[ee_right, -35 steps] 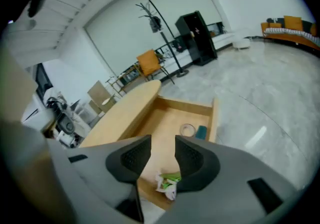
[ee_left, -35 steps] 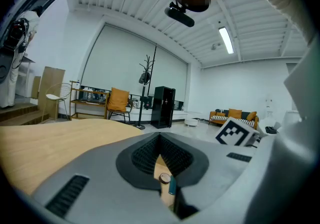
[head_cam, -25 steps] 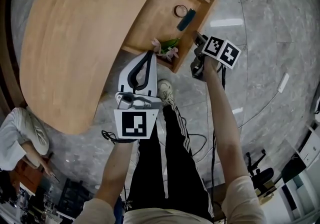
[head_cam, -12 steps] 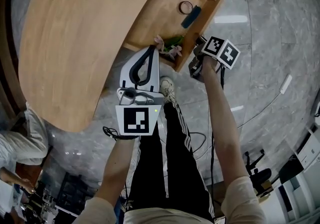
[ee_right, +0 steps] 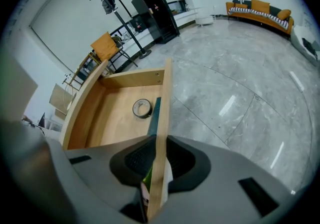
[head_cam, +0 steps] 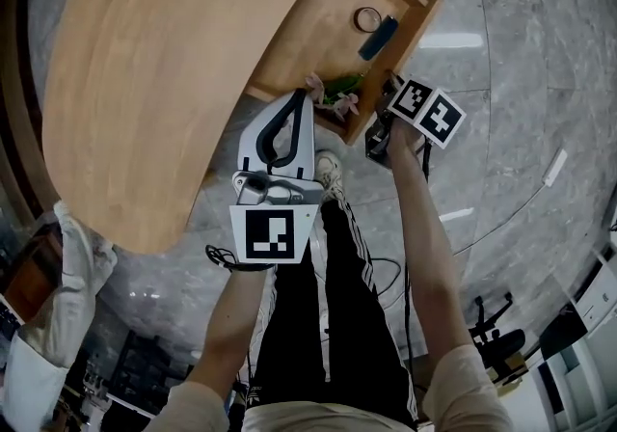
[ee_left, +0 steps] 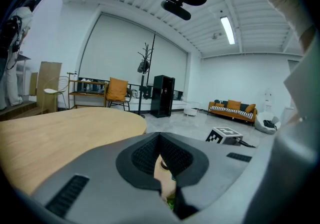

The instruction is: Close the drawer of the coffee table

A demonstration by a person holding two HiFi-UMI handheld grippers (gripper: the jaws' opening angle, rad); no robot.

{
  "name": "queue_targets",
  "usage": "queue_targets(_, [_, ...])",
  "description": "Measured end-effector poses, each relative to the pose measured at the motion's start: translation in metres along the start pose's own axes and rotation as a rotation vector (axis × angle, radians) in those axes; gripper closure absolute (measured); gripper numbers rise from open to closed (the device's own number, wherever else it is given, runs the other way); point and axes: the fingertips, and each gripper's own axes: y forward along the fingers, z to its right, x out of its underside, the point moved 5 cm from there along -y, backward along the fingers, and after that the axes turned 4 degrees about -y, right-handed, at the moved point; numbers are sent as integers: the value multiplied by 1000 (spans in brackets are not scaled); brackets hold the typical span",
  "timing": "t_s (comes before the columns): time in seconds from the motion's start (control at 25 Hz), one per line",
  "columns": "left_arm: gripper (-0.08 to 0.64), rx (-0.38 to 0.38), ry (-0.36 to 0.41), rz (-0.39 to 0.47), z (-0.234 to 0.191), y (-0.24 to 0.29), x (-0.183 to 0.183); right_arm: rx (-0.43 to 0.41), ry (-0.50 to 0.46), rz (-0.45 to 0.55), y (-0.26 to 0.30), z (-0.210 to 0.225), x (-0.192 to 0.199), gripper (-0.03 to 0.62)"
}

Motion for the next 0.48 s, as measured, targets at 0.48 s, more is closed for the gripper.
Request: queue_targets(0.48, [551, -14, 4, 51, -5, -2, -35, -24, -77, 60, -48, -48, -13, 517])
